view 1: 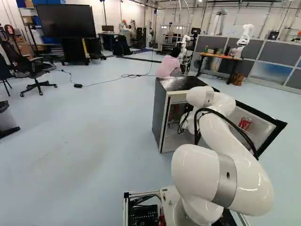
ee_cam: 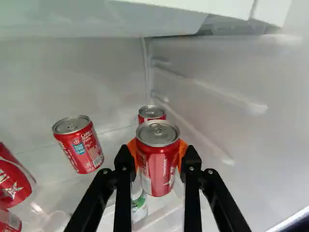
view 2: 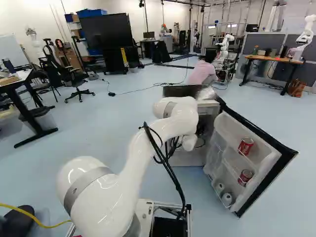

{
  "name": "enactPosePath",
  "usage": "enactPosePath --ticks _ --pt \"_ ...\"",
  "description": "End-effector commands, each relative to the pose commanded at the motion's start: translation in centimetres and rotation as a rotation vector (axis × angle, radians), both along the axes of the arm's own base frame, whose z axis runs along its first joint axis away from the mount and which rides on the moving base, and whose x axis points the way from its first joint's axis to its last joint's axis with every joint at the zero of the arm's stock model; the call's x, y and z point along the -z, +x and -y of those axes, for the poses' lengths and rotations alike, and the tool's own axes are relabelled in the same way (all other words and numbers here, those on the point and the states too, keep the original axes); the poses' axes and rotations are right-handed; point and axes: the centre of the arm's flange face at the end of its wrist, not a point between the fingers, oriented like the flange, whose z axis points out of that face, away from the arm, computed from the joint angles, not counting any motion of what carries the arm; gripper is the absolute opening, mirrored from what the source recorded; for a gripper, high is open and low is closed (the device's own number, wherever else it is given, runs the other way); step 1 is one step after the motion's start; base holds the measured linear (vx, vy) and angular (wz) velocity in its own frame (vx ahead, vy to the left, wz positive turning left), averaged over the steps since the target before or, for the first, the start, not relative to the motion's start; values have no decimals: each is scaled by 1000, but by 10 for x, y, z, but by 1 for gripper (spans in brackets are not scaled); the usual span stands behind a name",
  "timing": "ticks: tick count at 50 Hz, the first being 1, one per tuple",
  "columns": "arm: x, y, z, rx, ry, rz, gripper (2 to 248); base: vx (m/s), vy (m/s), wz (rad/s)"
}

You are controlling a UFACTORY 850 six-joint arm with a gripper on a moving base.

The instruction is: Grab a drink from the fridge

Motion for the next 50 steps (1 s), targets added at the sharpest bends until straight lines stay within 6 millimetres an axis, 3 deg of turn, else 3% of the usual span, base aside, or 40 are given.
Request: enactPosePath --ticks 50 --pt "-29 -59 -45 -18 68 -126 98 0 0 0"
